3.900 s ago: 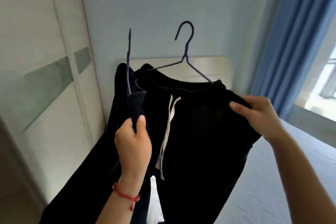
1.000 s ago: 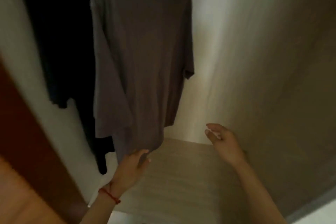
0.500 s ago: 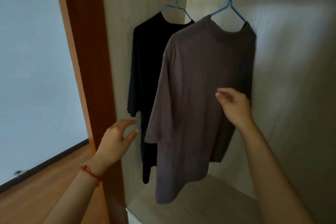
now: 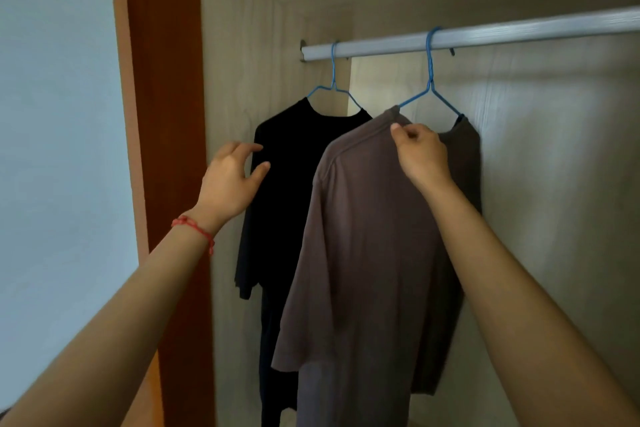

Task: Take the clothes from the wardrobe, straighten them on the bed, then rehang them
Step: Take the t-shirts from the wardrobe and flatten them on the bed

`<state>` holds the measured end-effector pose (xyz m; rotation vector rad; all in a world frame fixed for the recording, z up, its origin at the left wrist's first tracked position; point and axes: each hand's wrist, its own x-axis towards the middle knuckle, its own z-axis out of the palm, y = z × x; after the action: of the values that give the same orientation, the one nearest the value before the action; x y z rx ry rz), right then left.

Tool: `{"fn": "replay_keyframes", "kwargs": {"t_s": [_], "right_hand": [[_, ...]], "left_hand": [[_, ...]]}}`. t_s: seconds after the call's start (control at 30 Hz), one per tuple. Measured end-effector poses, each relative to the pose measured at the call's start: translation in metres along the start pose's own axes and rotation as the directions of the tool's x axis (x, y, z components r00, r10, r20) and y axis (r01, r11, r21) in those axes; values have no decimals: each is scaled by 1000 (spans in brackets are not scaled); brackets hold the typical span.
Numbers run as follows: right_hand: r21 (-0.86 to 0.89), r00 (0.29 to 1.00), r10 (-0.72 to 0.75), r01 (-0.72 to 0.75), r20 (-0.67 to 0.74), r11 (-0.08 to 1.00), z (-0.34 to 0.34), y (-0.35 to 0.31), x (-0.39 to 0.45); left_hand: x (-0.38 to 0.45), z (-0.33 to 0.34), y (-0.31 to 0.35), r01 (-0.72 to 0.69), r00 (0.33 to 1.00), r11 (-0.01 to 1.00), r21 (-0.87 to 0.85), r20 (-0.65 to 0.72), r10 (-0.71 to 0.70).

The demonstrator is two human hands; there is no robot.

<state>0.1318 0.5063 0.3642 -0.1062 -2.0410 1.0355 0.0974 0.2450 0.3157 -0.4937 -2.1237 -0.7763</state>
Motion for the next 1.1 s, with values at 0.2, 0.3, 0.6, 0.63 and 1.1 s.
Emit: {"fn": "replay_keyframes", "kwargs": {"t_s": [0.2, 0.3, 0.6, 0.63, 1.1], "right_hand": [[-82, 995, 95, -96, -10, 992, 14, -21, 37], [-121, 994, 107, -107, -6, 987, 20, -26, 46], [-157, 998, 55, -59, -29, 986, 26, -31, 55], [-130, 998, 47, -51, -36, 990, 26, -31, 56], [79, 979, -98, 113, -176, 990, 31, -16, 49]], "left_hand": [[88, 24, 8, 24, 999, 997, 68, 23, -25], [119, 35, 11, 61, 989, 986, 158, 123, -81], [158, 52, 22, 93, 983, 982, 166, 144, -118], [161, 50, 22, 109, 985, 987, 121, 121, -123], [142, 34, 15, 104, 989, 993, -56, -99, -110]]}}
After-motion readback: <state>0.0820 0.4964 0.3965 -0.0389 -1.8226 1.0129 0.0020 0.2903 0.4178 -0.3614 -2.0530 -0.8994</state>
